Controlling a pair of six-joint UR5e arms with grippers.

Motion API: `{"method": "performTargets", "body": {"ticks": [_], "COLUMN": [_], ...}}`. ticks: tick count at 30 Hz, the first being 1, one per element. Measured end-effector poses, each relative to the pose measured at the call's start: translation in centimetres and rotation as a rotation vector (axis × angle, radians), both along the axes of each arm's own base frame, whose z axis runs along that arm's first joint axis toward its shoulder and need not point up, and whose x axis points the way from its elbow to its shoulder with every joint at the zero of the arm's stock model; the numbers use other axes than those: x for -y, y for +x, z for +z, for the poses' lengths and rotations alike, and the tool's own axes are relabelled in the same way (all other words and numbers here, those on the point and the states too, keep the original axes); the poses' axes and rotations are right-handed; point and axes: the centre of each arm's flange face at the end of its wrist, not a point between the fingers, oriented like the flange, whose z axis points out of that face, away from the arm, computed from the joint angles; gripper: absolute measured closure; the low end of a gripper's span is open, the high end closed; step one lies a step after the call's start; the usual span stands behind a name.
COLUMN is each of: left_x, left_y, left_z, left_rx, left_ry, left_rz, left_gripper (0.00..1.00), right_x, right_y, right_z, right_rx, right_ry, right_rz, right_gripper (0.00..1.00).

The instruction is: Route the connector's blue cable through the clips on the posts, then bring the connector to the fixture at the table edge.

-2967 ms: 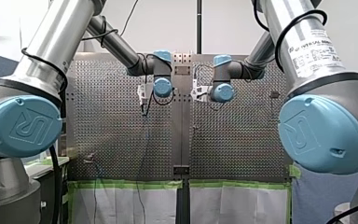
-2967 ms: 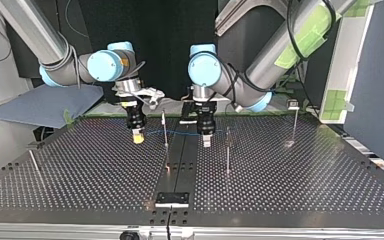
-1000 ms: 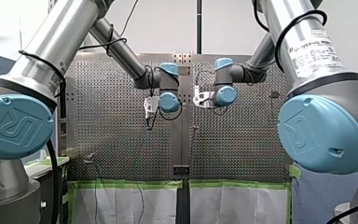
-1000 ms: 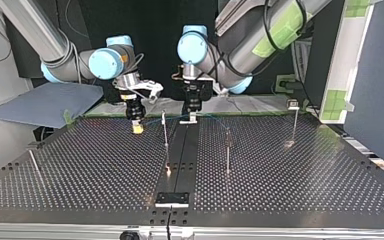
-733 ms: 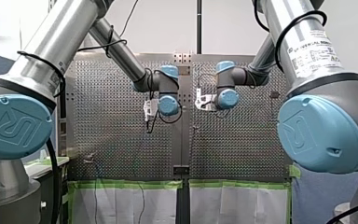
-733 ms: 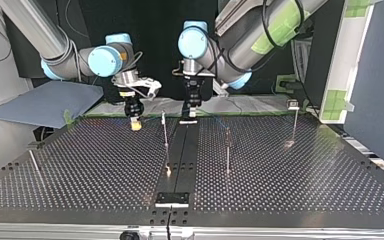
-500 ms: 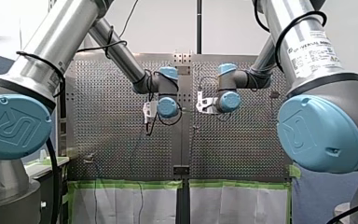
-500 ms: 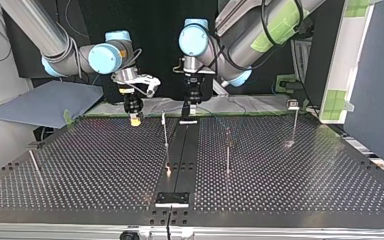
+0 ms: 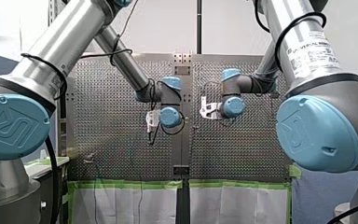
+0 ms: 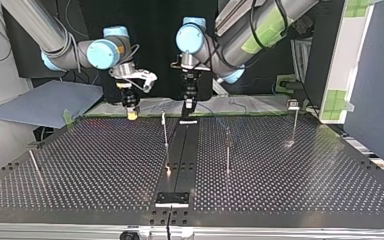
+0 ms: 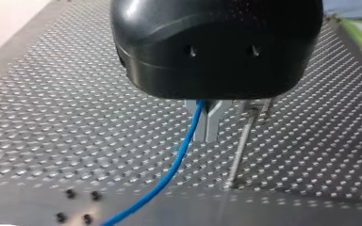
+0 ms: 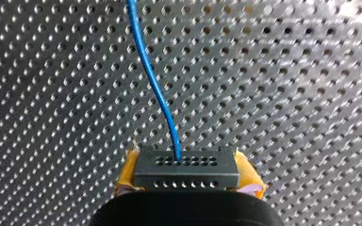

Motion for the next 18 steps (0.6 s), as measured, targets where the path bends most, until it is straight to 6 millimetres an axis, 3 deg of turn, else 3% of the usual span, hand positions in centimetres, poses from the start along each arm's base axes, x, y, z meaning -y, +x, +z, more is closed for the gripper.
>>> {"method": "performTargets", "body": {"ticks": [8,18], "left_x": [0.6,1.0], "left_y": [-0.5,-0.5], "left_z": [-1.7,-3.4], "left_rx": [-0.013,-0.014], "left_ry": [0.009,0.008], "left_rz": [-0.010,-0.017], "left_gripper": [1.00,1.00], "right_x": [-0.6,0.2], "right_y": [-1.8,-2.9], "right_z": [-2.0,-2.5], "right_rx": [0.000,0.016], "right_ry": [0.001,-0.030], "right_rz": [-0.020,-0.025], "right_gripper": [1.00,1.00]}}
